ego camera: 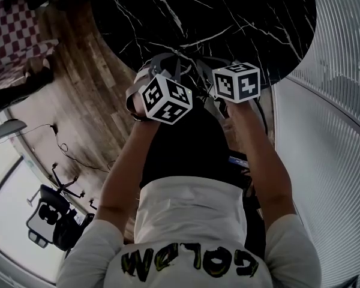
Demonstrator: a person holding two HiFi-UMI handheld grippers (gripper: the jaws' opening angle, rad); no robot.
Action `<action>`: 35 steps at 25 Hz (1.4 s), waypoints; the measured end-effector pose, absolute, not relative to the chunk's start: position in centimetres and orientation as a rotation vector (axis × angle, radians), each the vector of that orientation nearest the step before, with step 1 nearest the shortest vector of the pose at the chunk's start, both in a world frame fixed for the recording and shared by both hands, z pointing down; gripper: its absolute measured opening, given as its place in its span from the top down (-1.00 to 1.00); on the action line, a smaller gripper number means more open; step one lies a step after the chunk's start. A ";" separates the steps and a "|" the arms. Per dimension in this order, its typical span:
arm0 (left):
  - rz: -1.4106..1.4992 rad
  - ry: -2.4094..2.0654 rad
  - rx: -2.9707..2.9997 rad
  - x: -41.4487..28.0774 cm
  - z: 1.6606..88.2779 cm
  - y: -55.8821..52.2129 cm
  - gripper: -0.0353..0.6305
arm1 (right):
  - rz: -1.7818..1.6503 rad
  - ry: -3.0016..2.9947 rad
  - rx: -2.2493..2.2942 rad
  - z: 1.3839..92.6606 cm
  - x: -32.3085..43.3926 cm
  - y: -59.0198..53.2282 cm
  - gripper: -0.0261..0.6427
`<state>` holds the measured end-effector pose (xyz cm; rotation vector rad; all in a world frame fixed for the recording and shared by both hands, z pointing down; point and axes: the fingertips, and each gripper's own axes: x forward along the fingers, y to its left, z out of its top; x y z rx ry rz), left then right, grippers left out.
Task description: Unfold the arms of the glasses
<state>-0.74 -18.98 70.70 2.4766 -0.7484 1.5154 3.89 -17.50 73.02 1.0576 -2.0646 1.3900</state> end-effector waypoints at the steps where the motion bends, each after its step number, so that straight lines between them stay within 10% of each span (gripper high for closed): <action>1: 1.522 -0.743 2.478 -0.7 70.7 -19.0 0.88 | 1.380 -2.061 1.053 73.0 4.1 -17.4 0.90; 35: 1.840 -0.421 2.404 0.1 72.0 -18.4 0.86 | 0.615 -1.838 0.765 74.6 7.1 -15.8 0.72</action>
